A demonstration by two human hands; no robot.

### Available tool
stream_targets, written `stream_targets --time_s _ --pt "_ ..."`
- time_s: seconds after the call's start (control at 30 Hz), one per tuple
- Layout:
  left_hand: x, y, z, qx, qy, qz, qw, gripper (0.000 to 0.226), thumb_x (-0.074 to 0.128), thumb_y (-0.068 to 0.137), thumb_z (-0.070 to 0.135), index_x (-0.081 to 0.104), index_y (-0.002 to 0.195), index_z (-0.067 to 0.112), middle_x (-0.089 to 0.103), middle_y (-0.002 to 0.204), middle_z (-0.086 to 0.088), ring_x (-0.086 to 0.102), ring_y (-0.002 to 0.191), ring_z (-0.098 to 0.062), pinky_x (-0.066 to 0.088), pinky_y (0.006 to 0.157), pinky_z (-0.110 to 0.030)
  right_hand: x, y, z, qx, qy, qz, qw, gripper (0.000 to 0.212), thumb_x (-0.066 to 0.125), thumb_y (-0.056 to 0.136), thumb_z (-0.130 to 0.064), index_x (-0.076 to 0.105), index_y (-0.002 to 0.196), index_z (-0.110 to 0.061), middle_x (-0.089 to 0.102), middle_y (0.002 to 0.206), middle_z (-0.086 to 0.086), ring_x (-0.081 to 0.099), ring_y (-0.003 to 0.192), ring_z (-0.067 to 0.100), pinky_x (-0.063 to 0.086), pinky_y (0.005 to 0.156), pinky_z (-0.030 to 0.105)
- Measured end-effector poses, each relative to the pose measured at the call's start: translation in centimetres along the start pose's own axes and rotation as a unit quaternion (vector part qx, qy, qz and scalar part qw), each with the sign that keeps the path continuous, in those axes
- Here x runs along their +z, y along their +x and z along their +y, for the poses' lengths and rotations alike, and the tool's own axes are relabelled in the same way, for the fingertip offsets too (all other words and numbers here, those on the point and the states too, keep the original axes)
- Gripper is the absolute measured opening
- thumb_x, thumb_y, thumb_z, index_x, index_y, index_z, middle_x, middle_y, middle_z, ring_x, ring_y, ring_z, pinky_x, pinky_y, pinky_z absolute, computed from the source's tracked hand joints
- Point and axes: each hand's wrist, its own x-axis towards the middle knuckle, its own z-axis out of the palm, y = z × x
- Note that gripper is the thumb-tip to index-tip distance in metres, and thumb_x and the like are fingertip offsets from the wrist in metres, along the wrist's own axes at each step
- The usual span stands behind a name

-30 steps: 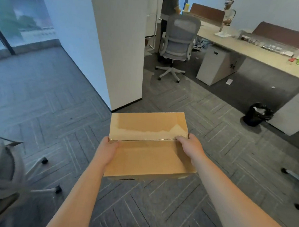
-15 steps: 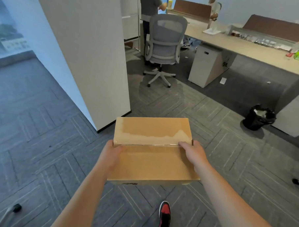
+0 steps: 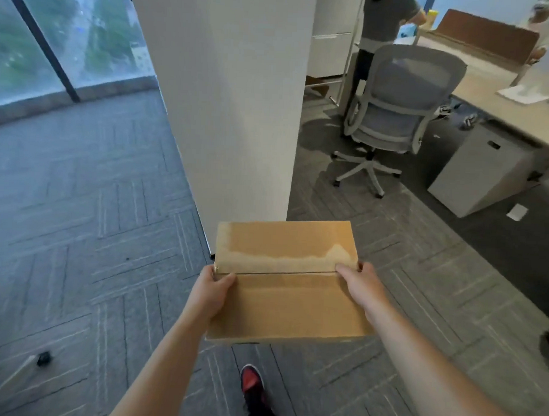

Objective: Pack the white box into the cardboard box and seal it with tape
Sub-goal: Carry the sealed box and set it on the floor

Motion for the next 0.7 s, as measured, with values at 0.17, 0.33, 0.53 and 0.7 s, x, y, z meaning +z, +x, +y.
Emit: stream_targets --time_s 0.17,0.33,0.53,0.7 --pt "-0.4 10.3 0.7 -0.008 -0.030 0.044 0.999 0.024 0.062 0.094 0.028 0.056 0.116 0.018 0.065 0.104 0.000 0.061 0.090 -0.016 0.046 0.072 -0.033 5.7 9.9 -5.8 -0.018 -0.040 -0.048 0.998 0.035 0.063 0.091 -0.041 0.043 0.113 -0.022 0.056 0.105 0.002 0.056 0.087 0.020 0.044 0.072 0.036" --pt "-0.9 19.7 1.9 -0.019 -0.029 0.064 0.997 0.019 0.060 0.095 0.027 0.058 0.114 0.020 0.066 0.104 0.003 0.061 0.089 -0.012 0.044 0.071 -0.032 11.6 19.1 -9.9 -0.014 -0.057 -0.059 0.997 0.037 0.065 0.089 -0.041 0.044 0.114 -0.023 0.058 0.107 0.003 0.060 0.095 0.026 0.052 0.086 0.043" --pt "-0.7 29.0 2.5 -0.028 -0.018 0.088 0.996 0.015 0.056 0.098 0.023 0.058 0.112 0.024 0.062 0.095 0.013 0.056 0.085 -0.004 0.041 0.066 -0.026 17.9 28.3 -12.4 -0.020 -0.059 -0.077 0.995 0.039 0.065 0.092 -0.035 0.046 0.122 -0.016 0.056 0.111 0.004 0.055 0.096 0.024 0.043 0.080 0.036" --pt "1.6 35.8 -0.3 -0.065 -0.017 0.094 0.993 0.017 0.055 0.098 0.026 0.058 0.115 0.027 0.065 0.102 0.011 0.061 0.096 -0.014 0.047 0.083 -0.037 21.7 36.0 -10.7 -0.008 -0.089 -0.099 0.991 0.036 0.064 0.094 -0.034 0.041 0.117 -0.020 0.051 0.109 0.000 0.050 0.094 0.020 0.040 0.081 0.035"
